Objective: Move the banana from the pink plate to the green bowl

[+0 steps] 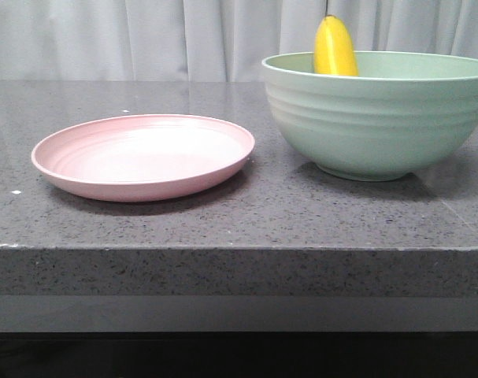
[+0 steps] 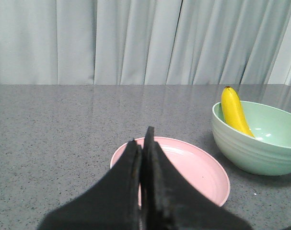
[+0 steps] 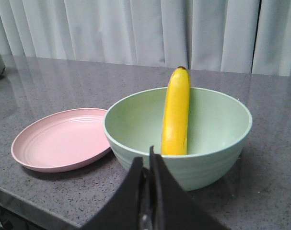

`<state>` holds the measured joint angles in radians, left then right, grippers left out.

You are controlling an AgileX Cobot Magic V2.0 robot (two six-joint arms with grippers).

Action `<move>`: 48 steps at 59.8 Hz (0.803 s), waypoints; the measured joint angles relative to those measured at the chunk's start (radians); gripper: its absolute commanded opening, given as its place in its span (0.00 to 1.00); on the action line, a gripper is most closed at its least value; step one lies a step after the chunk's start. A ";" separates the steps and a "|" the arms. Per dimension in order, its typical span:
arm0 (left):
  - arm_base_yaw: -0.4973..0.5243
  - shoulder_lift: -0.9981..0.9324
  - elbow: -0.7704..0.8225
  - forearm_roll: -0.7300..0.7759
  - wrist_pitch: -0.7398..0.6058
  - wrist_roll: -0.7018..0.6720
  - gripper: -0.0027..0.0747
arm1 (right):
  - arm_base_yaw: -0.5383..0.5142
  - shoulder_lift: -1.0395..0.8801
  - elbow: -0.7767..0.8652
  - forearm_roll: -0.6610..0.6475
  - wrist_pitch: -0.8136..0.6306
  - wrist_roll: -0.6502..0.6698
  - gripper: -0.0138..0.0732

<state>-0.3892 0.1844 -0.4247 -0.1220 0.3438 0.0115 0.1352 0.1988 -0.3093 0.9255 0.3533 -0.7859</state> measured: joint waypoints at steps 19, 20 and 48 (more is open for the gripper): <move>0.081 -0.085 0.090 0.019 -0.014 0.000 0.01 | 0.000 0.000 0.000 0.000 0.000 0.000 0.09; 0.098 -0.100 0.104 0.019 -0.014 0.000 0.01 | 0.000 0.000 0.000 0.000 0.000 0.000 0.09; 0.396 -0.190 0.431 0.016 -0.166 0.000 0.01 | 0.000 0.000 0.002 0.000 0.021 0.000 0.09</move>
<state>0.0068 -0.0053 0.0058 -0.1059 0.1779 0.0115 0.1352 0.1988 -0.3076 0.9255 0.3742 -0.7859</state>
